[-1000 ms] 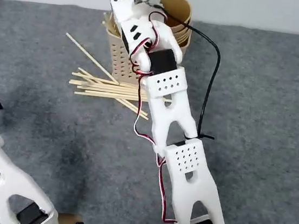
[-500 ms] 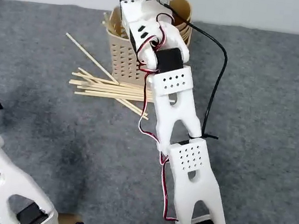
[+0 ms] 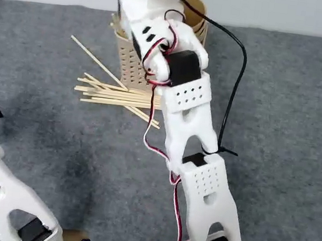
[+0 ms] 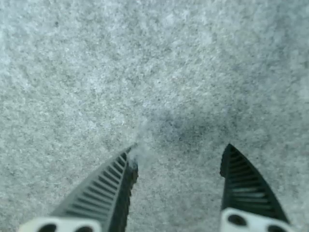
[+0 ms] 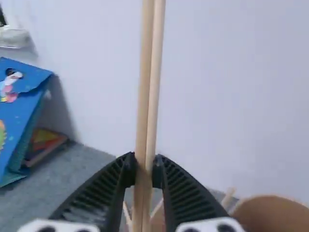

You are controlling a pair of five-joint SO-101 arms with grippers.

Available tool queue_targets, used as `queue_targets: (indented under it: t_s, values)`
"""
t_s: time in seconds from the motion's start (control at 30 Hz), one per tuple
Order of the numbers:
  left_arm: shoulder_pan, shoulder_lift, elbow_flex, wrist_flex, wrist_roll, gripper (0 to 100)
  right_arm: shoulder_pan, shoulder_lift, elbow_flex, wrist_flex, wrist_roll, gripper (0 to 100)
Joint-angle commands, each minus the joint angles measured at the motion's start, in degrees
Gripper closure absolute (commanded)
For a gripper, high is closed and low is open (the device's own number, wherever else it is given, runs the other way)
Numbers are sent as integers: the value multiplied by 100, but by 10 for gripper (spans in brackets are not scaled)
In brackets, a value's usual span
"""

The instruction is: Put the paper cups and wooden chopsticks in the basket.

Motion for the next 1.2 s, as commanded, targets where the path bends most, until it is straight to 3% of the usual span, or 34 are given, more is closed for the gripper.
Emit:
queue_targets:
  t_s: [0.0, 0.4, 0.63, 0.83, 1.17]
  values:
    - [26, -343, -22, 123, 70, 736, -251, -725, -237, 321, -53, 991]
    - [26, -334, -22, 123, 70, 736, -822, -1815, -237, 1930, 0, 991]
    - [35, -334, -22, 123, 70, 736, -1024, -2343, -229, 3125, 905, 991]
    - [44, -334, -22, 123, 70, 736, -1015, -2484, -237, 3108, 1169, 991]
    - [53, -334, -22, 123, 70, 736, -998, -2527, -246, 1886, 1134, 991]
